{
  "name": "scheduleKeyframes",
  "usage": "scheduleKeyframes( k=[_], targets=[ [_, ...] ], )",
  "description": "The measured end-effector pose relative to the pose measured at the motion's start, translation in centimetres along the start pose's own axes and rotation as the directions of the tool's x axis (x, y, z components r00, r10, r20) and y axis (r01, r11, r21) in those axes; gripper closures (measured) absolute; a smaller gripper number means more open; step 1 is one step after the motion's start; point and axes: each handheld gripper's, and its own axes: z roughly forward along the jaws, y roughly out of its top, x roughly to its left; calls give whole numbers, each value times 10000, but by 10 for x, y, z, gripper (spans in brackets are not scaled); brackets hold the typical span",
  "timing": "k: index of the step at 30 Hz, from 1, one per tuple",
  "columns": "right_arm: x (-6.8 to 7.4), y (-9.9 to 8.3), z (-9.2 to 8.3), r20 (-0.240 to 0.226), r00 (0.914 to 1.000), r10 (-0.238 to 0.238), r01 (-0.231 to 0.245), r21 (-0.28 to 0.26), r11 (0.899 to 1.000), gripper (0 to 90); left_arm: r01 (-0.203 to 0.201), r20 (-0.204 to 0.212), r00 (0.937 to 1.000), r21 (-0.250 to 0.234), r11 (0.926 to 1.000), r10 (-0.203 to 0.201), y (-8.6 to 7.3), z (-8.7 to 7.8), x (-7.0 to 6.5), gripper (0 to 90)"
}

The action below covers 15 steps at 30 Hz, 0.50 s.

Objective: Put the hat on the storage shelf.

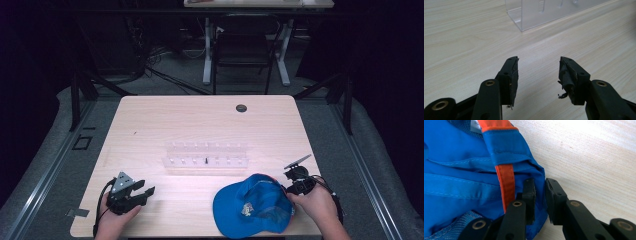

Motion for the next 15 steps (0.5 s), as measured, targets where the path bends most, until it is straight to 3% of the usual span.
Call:
scheduleKeyframes(
  k=[3, 10, 14, 15],
  targets=[
    [2, 3, 0, 250, 9994, -225, 220, 236, 9995, 846, -16, 25, 10000, 10, 10000, 16, 0, 0, 0, 504],
    [-1, 8, -1, -191, 9998, -100, 107, 350, 9993, 894, 112, 56, 9999, 52, 9999, -112, 0, 0, 1, 506],
    [-3, 11, -11, -331, 9994, 36, -26, 324, 9995, 896, 114, 80, 9999, 56, 9999, -114, 0, 1, 1, 507],
    [-4, 13, -15, -372, 9992, -117, 137, 546, 9984, 896, 81, 84, 9999, 60, 9999, -81, 0, 1, 1, 506]
  ],
)
